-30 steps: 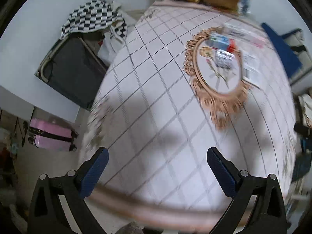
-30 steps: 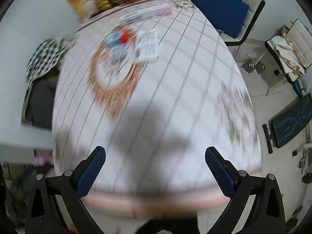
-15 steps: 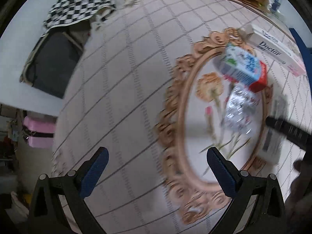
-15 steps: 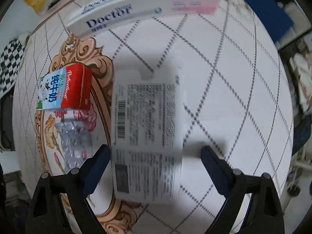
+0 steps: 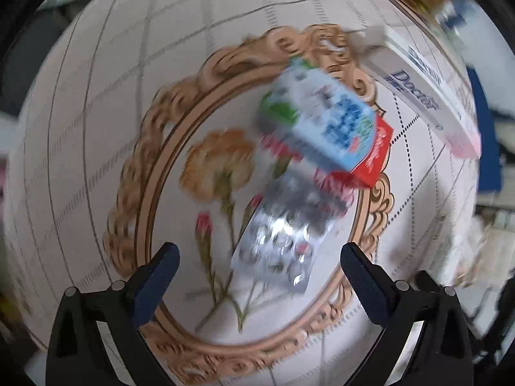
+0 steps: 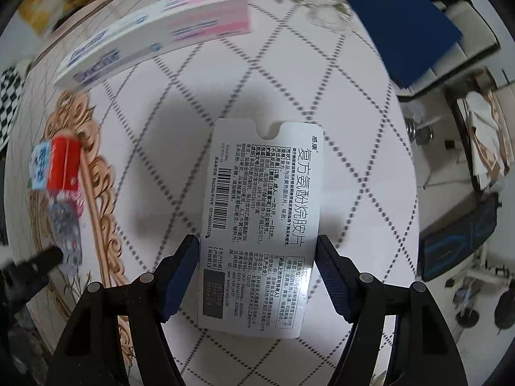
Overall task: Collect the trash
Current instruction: 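Grasp the white medicine leaflet card with the right tool while the left grasps the silver blister pack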
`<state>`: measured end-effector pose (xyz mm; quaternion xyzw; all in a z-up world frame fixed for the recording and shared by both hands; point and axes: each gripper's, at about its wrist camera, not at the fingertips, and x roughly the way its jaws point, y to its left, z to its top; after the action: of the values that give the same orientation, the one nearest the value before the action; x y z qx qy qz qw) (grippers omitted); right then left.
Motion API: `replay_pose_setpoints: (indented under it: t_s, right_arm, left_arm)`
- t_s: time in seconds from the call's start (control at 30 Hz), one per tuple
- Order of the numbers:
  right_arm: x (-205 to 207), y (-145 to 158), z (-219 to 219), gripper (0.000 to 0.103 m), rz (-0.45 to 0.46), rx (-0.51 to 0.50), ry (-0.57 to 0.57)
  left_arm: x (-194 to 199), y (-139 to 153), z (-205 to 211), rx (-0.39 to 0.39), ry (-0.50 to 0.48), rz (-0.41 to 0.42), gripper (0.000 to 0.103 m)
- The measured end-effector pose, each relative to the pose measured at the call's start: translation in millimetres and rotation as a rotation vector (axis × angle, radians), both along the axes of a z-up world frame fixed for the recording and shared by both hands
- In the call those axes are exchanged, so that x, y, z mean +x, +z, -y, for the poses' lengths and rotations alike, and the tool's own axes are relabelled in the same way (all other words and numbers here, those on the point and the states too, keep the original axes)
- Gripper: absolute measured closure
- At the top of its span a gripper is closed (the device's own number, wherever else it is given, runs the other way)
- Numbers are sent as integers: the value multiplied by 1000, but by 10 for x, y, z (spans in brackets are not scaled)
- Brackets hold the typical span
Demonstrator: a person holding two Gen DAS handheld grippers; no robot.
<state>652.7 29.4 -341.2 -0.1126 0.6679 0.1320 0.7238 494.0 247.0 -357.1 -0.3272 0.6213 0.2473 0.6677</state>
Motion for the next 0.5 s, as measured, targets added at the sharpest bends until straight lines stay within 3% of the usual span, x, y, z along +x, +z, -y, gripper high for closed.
replay_pose_setpoints:
  t_s: [0.03, 0.1, 0.13, 0.2, 0.27, 0.4, 0.5]
  right_arm:
    - [16, -14, 1, 29, -2, 0, -2]
    - [58, -48, -34, 29, -8, 0, -6]
    - [63, -57, -59, 29, -10, -1, -4]
    - [71, -88, -127, 29, -13, -1, -3]
    - [69, -98, -123, 29, -16, 2, -4]
    - [27, -29, 37, 29, -23, 11, 3]
    - [-85, 12, 131, 29, -28, 33, 9]
  left_arm:
    - [73, 22, 65, 53, -70, -5, 5]
    - [148, 16, 188, 109, -181, -31, 24]
    - [156, -12, 241, 107, -221, -40, 40]
    - [138, 2, 317, 123, -259, -30, 44]
    - [77, 42, 375, 135, -285, -11, 54]
    - [42, 62, 538, 131, -302, -12, 54]
    - [-197, 131, 685, 124, -296, -1, 54]
